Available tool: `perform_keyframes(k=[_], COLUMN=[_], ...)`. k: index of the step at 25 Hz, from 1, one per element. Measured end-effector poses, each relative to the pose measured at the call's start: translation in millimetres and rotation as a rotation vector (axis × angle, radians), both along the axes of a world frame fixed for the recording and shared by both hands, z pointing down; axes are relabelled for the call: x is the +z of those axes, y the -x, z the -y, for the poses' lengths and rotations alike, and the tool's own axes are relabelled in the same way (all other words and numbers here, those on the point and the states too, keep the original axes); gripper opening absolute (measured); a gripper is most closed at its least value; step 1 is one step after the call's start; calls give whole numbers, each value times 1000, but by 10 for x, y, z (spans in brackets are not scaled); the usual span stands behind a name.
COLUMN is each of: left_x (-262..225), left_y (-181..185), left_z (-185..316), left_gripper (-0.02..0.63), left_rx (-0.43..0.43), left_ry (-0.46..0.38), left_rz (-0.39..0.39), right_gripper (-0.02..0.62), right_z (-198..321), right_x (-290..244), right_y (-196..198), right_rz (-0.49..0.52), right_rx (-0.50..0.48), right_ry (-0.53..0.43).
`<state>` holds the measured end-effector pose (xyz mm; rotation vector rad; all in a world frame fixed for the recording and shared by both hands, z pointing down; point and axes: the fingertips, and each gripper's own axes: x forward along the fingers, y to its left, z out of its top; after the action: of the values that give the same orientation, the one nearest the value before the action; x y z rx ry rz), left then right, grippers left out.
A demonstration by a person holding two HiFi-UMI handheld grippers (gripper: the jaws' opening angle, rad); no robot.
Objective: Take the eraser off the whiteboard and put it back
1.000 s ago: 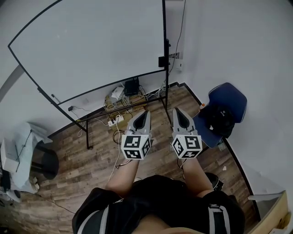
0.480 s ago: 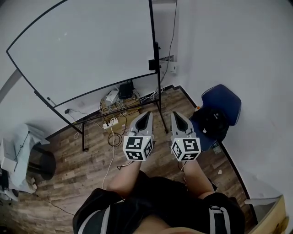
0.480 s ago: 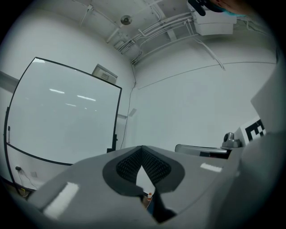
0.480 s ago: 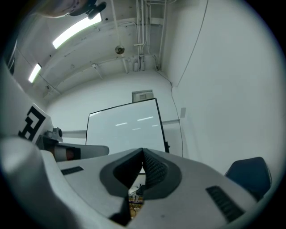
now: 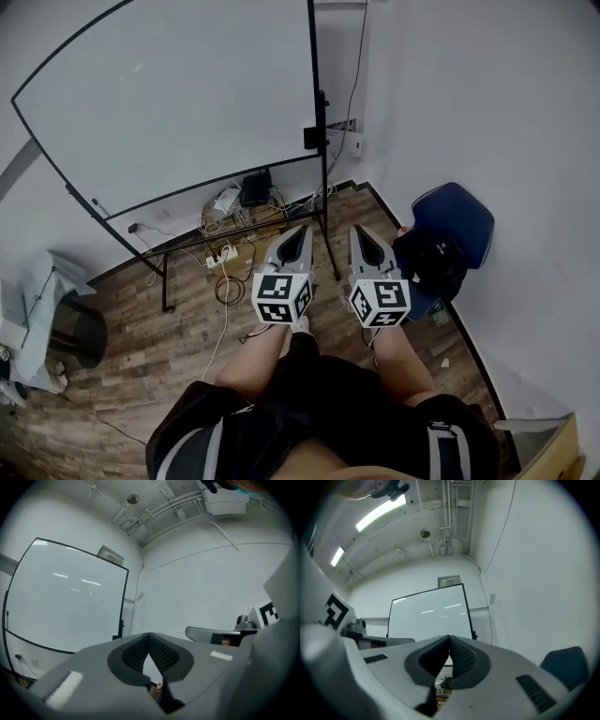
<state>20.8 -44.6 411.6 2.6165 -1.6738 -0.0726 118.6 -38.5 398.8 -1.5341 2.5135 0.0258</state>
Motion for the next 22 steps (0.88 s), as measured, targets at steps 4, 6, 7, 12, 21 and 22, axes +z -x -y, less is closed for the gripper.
perform_keyframes(k=[4,6,7,12,21,22], left_x=[-33,-25,-4,107,95,122], left_y=[71,138,165,224,434,452], left_z=[217,315,376,748,1617,1721], left_gripper=[9,9,9,9,9,9], left_rx=[-8,-15,-17,-9,3,6], left_ry=[-7,-12,-10,3,39,49], left_rz=[-10,-22,-24,-26,-35,-30], right_gripper=[6,6,6,6,6,6], right_z=[226,328,383,761,1636,1743], right_x=[22,32,44,164,202,226], right_y=[-26,26,58,148,399,419], right_rz=[23,16,12,3,-19,-16], right_rx=[6,1,-2,-4,-3,-1], right_ry=[14,13,12,30,62,72])
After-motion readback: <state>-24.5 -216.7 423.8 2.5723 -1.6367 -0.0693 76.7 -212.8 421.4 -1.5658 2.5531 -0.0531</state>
